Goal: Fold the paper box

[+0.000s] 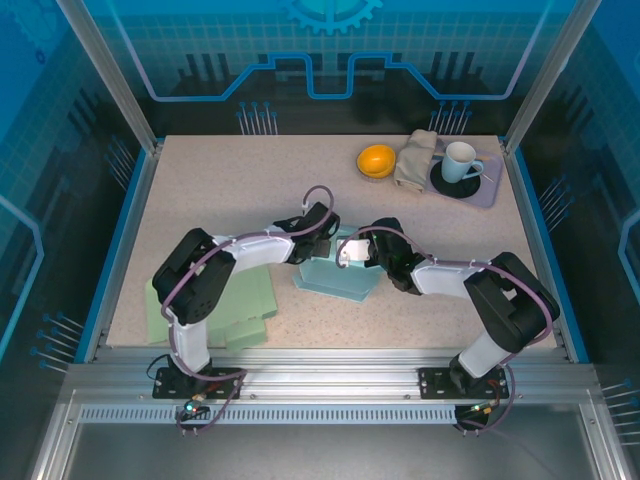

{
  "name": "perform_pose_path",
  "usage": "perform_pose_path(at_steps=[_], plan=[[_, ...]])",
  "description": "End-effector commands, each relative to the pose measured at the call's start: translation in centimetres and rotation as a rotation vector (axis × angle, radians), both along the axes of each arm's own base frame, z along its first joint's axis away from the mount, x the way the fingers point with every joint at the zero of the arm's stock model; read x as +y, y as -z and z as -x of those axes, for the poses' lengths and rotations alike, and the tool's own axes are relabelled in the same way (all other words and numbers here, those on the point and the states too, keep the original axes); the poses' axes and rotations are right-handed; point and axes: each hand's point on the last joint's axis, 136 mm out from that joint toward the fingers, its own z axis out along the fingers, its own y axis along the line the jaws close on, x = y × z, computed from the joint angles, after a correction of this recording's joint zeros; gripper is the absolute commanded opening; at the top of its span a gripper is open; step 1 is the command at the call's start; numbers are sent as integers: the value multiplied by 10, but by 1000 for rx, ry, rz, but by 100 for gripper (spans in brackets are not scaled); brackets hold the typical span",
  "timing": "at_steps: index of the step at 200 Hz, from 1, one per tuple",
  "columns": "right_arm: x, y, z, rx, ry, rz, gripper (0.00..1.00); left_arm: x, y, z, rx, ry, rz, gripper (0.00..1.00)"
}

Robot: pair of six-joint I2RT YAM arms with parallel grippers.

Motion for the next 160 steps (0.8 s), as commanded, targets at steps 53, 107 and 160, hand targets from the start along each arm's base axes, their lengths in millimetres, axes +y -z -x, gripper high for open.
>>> perform_pose_path(at_steps=[53, 107, 160], plan=[[-10, 35, 17, 113, 43, 71, 0, 4, -12, 29, 58, 31, 134, 52], [-3, 25, 15, 31, 55, 72, 0, -2, -50, 25, -36, 33, 228, 58], [5, 13, 20, -14, 43, 60, 0, 6, -49, 26, -83, 47, 206, 57]])
